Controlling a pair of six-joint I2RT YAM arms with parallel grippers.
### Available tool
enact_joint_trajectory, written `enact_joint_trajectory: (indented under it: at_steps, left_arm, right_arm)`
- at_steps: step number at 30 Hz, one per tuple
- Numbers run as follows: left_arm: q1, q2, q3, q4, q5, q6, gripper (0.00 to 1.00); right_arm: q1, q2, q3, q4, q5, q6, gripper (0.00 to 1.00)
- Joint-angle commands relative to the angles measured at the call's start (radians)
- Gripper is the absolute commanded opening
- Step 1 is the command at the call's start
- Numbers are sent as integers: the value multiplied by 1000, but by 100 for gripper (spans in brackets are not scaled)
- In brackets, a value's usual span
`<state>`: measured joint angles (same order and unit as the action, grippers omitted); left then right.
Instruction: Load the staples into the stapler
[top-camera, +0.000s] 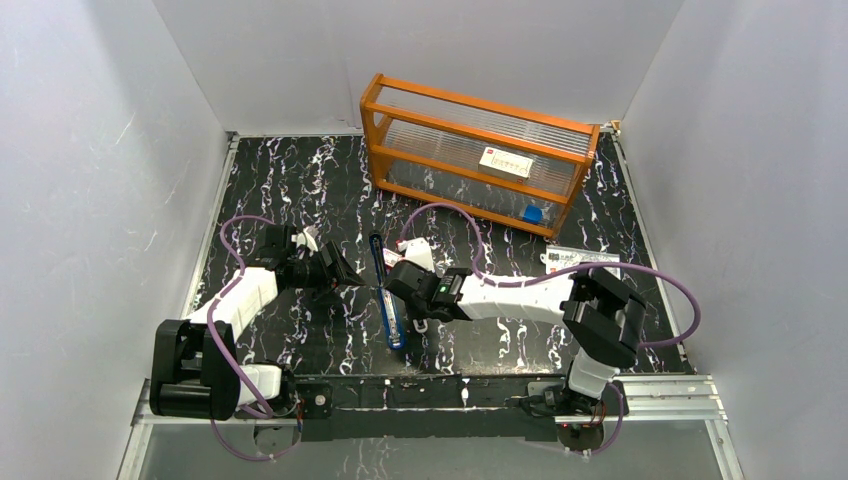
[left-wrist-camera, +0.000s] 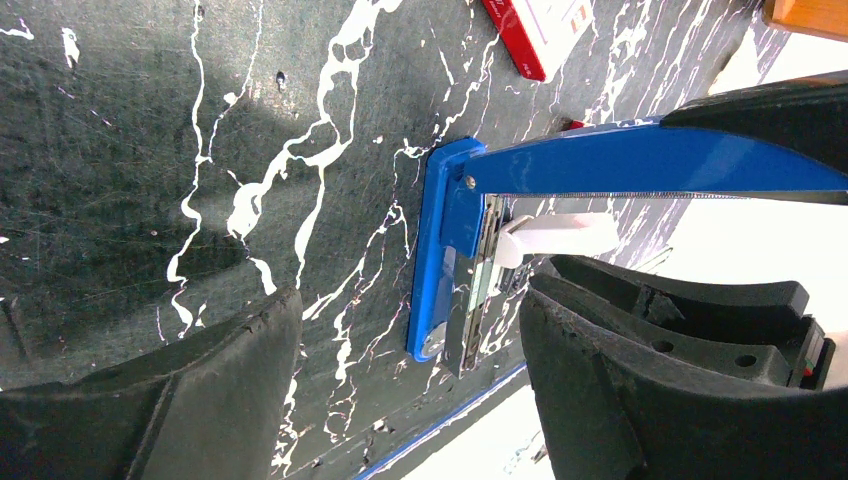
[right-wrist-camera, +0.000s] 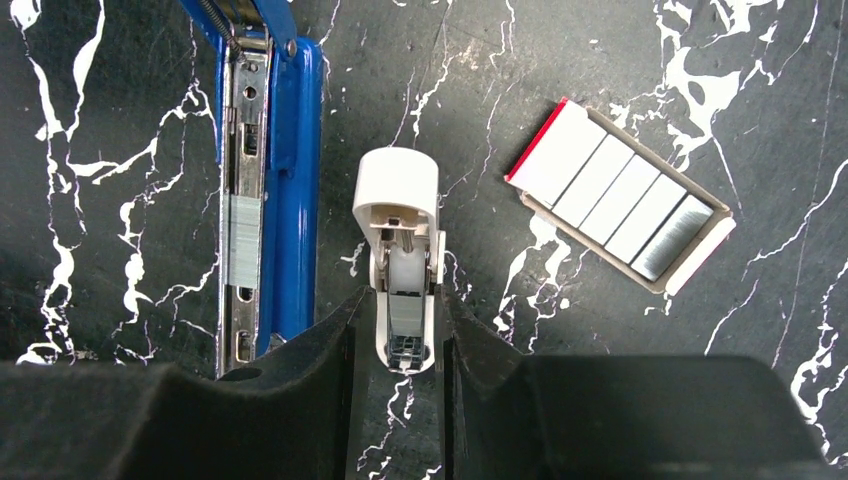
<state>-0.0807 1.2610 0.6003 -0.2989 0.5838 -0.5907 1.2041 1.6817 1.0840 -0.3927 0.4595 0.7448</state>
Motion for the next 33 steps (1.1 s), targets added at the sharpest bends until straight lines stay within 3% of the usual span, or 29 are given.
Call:
enact_joint_trajectory:
  at_steps: [1, 16, 33]
  left_arm:
    - [-2, -15, 11, -10, 5, 11, 76]
    - [-2, -12, 12, -9, 5, 12, 76]
    - [-2, -12, 12, -10, 4, 12, 76]
  right_arm:
    - [-14, 1, 44, 39, -6, -33, 36]
    - [-22, 26, 44, 80, -60, -59, 30]
    - [-23, 40, 42, 49, -74, -37, 32]
